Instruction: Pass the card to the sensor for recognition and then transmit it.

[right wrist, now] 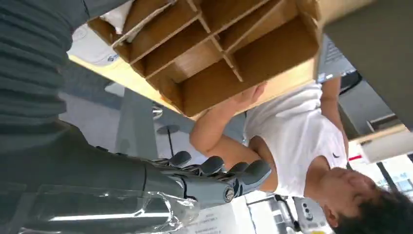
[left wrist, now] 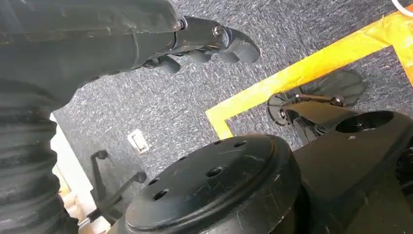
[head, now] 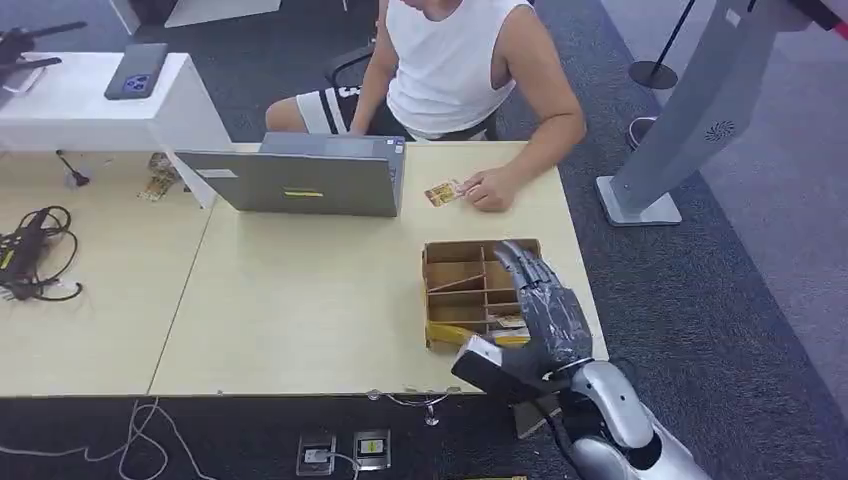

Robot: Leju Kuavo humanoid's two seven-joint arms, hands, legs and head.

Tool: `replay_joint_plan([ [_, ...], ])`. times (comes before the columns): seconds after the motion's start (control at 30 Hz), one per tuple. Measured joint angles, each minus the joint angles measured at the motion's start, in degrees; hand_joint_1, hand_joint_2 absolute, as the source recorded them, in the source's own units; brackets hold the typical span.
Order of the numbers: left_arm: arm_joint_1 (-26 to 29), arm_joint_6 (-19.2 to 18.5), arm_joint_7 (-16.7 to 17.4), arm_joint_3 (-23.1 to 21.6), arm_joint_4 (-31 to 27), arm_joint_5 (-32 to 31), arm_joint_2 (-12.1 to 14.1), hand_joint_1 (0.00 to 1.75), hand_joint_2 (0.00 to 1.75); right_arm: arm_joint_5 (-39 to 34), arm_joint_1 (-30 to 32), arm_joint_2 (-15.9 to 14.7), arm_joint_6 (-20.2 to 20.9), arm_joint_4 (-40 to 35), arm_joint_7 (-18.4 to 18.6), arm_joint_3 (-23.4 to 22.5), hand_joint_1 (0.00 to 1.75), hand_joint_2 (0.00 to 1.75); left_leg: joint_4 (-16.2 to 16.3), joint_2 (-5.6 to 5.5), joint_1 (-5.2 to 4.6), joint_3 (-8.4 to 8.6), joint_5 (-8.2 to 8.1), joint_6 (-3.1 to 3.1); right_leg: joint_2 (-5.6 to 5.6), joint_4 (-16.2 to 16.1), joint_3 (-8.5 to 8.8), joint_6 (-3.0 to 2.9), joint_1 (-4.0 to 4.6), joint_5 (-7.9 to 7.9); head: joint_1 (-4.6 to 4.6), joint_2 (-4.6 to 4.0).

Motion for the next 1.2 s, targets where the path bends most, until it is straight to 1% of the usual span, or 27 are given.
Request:
replay_joint_plan([
  [0.1, 0.0, 0.0, 0.0, 0.0, 0.0, 0.0, 0.0, 0.00, 1.75, 2.3, 0.1, 0.2, 0.6, 1.5, 0.4, 0.1, 0.00, 1.75, 0.0, 0.00, 0.00, -0.01, 0.00, 0.00, 0.00, 0.0, 0.00, 0.00, 0.00, 0.00, 0.00, 0.00],
  [0.4, 0.0, 0.0, 0.0, 0.0, 0.0, -0.2, 0.0, 0.00, 1.75, 4.3, 0.1, 0.4, 1.0, 4.0, 1.3, 0.1, 0.00, 1.75, 0.0, 0.00, 0.00, -0.01, 0.00, 0.00, 0.00, 0.0, 0.00, 0.00, 0.00, 0.00, 0.00, 0.00],
  [0.93, 0.0, 0.0, 0.4, 0.0, 0.0, -0.2, 0.0, 0.00, 1.75, 10.6, 0.1, 0.4, 1.3, 7.8, 6.7, -0.1, 0.00, 1.75, 0.0, 0.00, 0.00, 0.00, 0.00, 0.00, 0.00, 0.0, 0.00, 0.00, 0.00, 0.00, 0.00, 0.00],
  [1.2, 0.0, 0.0, 0.5, 0.0, 0.0, -0.5, 0.0, 0.00, 1.75, 10.7, 0.1, 0.4, 0.3, 10.2, 7.4, -1.1, 0.00, 1.75, 0.0, 0.00, 0.00, 0.00, 0.00, 0.00, 0.00, 0.0, -0.01, 0.00, 0.00, 0.00, 0.00, 0.00],
])
